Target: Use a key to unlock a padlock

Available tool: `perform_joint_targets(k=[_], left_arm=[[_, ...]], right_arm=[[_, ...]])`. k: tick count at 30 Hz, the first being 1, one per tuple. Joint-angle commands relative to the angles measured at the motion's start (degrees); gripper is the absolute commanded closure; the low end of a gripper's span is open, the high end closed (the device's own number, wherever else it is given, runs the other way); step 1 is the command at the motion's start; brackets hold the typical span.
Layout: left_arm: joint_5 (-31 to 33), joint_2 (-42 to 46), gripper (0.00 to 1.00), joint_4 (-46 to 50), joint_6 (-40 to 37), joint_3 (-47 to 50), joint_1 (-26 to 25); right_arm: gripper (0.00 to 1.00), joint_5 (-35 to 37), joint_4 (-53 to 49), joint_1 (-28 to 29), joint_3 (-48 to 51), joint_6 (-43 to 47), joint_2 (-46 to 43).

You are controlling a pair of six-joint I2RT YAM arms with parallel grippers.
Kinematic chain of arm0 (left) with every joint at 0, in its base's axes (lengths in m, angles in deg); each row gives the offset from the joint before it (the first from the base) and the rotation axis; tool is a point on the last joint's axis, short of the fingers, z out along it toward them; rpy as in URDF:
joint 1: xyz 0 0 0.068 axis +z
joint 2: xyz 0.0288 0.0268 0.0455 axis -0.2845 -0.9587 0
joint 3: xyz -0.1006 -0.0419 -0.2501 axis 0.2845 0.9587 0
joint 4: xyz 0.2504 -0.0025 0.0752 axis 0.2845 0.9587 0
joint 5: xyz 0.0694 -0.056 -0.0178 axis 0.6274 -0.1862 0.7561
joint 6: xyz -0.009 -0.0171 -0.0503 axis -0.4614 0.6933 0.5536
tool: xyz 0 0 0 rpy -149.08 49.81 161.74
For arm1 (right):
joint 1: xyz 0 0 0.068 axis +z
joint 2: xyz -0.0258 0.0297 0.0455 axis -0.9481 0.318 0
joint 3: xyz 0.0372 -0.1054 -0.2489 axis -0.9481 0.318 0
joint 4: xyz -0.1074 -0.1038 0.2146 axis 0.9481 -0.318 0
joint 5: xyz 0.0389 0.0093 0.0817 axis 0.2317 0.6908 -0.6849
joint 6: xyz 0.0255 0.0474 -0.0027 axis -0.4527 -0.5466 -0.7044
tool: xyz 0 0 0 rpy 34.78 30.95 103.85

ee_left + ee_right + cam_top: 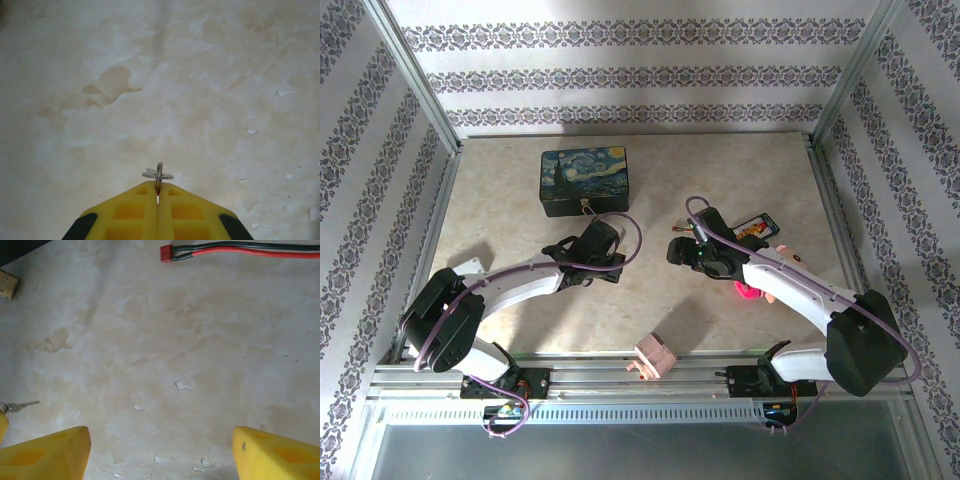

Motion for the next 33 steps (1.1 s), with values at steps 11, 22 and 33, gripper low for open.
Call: perform_joint_targets(k=[11, 22, 33], left_arm=[[-10.8, -3.6, 1.00, 19.9, -3.7, -17.5, -0.6], [-19.9, -0.3, 1.00, 23.6, -4.5, -20.7, 0.6], [-22.6, 2.3, 1.00, 22.1, -1.5, -20.2, 1.1]], right_arm=[[0.51, -13.0, 23.4, 5.1, 9.9, 13.5, -6.0], [0.68, -15.9, 31.6, 5.7, 14.9, 21.5, -14.6], [0.67, -17.0, 32.3, 7.9, 15.6, 24.5, -16.7]])
